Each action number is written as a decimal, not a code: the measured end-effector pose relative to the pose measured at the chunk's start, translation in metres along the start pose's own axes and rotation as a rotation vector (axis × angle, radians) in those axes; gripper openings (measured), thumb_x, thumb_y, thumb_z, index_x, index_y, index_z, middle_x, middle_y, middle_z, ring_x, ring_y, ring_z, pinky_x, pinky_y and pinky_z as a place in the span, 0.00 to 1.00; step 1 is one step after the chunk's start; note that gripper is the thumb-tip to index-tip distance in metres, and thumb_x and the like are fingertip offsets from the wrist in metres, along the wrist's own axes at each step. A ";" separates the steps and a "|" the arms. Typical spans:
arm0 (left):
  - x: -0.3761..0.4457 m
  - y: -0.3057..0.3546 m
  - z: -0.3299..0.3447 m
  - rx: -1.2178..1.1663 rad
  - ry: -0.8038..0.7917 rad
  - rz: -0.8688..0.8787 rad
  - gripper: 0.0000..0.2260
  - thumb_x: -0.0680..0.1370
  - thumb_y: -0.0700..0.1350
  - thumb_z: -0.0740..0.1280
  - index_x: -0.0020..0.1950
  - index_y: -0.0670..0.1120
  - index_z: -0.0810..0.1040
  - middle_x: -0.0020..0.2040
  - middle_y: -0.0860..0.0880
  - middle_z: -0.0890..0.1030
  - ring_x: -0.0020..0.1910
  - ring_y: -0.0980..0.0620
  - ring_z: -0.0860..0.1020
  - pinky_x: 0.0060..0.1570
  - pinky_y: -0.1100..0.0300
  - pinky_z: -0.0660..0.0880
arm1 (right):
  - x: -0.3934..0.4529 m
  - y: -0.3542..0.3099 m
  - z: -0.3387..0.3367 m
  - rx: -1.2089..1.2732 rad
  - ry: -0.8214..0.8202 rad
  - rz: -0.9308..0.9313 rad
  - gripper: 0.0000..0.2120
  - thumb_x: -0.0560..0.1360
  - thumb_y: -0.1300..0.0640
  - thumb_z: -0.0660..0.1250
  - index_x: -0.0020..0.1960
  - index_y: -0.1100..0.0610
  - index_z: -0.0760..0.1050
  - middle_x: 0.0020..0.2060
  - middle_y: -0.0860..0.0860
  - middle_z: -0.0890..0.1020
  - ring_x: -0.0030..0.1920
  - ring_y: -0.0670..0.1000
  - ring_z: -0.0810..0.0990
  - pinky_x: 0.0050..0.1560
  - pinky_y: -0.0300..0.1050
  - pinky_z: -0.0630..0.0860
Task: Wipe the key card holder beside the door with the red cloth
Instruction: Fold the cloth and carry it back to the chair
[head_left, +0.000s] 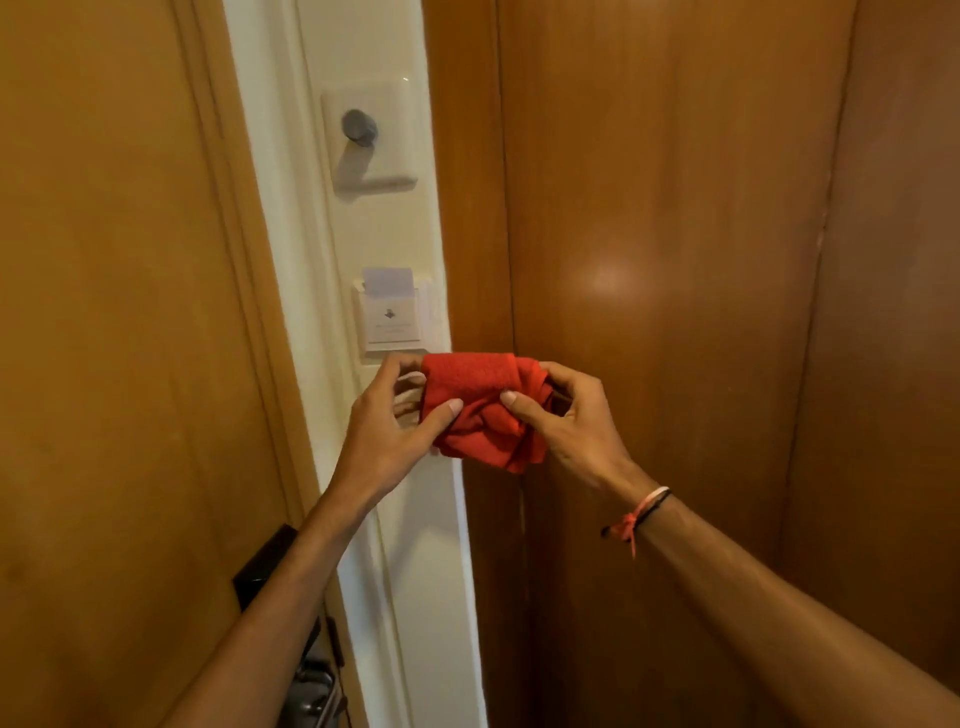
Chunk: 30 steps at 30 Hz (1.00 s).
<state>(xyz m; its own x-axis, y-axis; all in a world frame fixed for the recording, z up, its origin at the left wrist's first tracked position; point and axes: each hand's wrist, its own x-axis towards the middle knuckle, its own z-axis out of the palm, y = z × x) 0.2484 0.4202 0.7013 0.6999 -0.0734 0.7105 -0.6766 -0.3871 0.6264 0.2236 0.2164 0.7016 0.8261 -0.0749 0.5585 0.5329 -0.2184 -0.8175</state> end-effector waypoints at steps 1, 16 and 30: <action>-0.003 0.003 0.014 -0.052 -0.071 -0.005 0.19 0.74 0.49 0.74 0.61 0.52 0.71 0.59 0.50 0.81 0.57 0.55 0.81 0.55 0.59 0.81 | -0.007 0.004 -0.015 -0.013 0.015 -0.001 0.14 0.77 0.61 0.75 0.62 0.63 0.83 0.56 0.58 0.88 0.59 0.58 0.86 0.65 0.62 0.81; -0.155 0.037 0.294 -0.400 -0.399 -0.379 0.14 0.78 0.46 0.69 0.60 0.47 0.69 0.57 0.44 0.83 0.52 0.51 0.85 0.44 0.60 0.82 | -0.157 0.130 -0.250 -0.321 0.086 0.415 0.14 0.78 0.53 0.75 0.61 0.57 0.84 0.55 0.52 0.89 0.57 0.53 0.87 0.64 0.59 0.81; -0.475 -0.022 0.511 -0.254 -0.605 -1.228 0.08 0.80 0.41 0.66 0.53 0.54 0.74 0.54 0.48 0.80 0.51 0.50 0.79 0.57 0.45 0.80 | -0.414 0.368 -0.358 -0.039 0.064 1.399 0.19 0.81 0.67 0.68 0.70 0.71 0.75 0.69 0.65 0.79 0.58 0.62 0.84 0.51 0.44 0.83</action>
<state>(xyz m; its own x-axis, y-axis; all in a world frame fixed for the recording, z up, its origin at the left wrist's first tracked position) 0.0482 -0.0065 0.1863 0.8148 -0.2189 -0.5368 0.4590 -0.3219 0.8281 0.0117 -0.1817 0.2201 0.6513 -0.2937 -0.6997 -0.7213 0.0467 -0.6910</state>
